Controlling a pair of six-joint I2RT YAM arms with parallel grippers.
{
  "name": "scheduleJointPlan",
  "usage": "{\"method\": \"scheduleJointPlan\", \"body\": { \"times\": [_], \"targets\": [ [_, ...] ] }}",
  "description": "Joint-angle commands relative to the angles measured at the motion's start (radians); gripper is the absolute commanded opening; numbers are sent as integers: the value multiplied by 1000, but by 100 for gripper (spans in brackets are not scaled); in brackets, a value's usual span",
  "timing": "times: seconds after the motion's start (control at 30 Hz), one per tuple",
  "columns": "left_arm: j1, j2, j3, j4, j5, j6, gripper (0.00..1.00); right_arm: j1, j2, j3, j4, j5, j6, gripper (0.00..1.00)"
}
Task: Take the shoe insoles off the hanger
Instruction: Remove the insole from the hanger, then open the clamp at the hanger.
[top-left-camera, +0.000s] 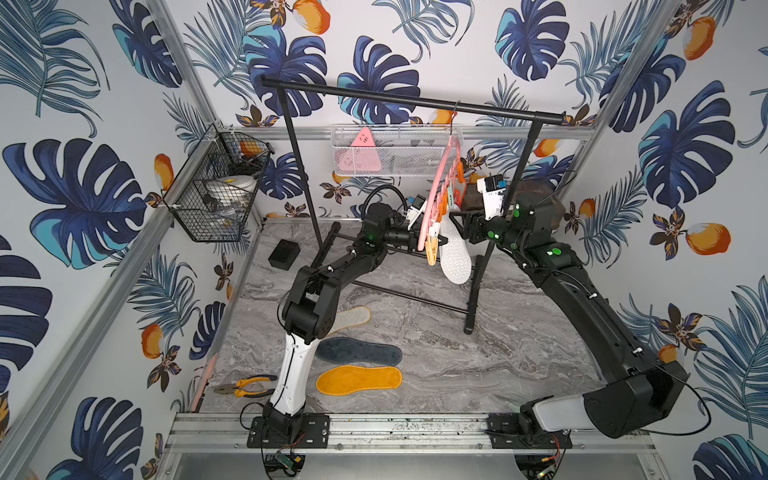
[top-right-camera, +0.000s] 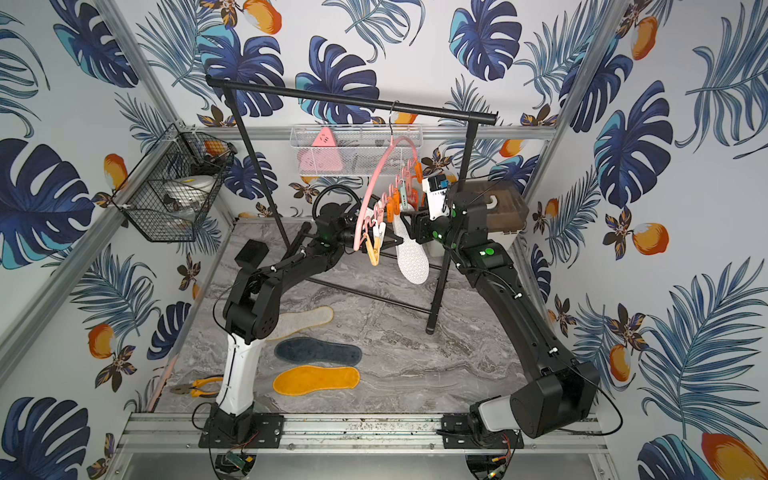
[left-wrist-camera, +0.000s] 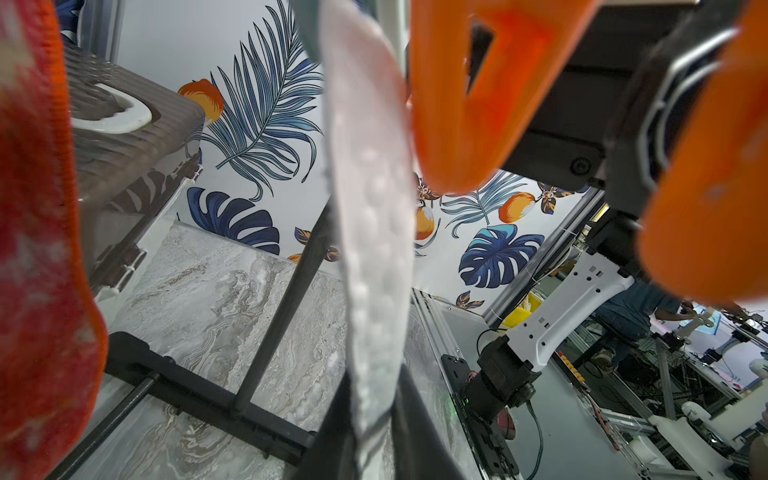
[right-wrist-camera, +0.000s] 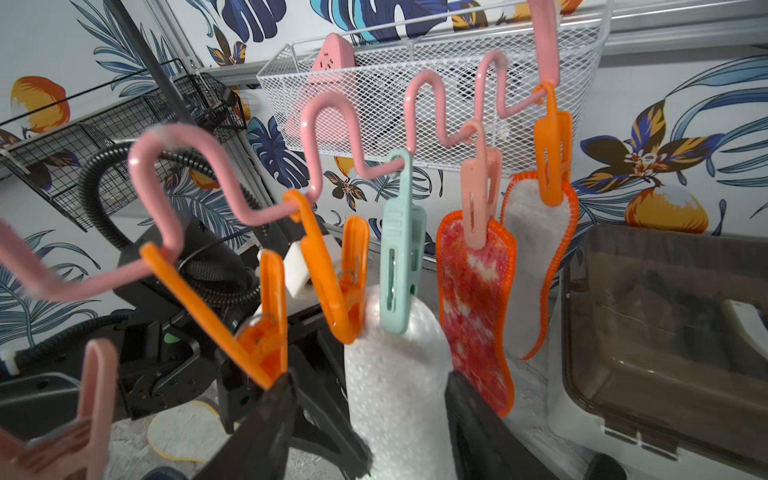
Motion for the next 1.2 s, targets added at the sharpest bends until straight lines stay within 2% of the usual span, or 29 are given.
{"method": "scheduleJointPlan", "body": {
  "times": [0.0,0.2,0.47,0.57,0.73,1.17],
  "targets": [
    [0,-4,-3,47,25,-13,19,4,21,25,61,28,30,59],
    [0,-9,-13,49,31,-10,19,40,66,68,45,157,32,57],
    [0,-13,-25,61,42,-13,19,57,106,95,46,209,67,57],
    [3,-21,-35,69,53,-15,19,57,117,114,34,196,66,56],
    [15,-34,-50,74,68,-8,19,55,114,119,31,81,42,56],
    [43,-29,-57,97,94,-1,23,50,154,153,27,58,51,57]
  ]
}}
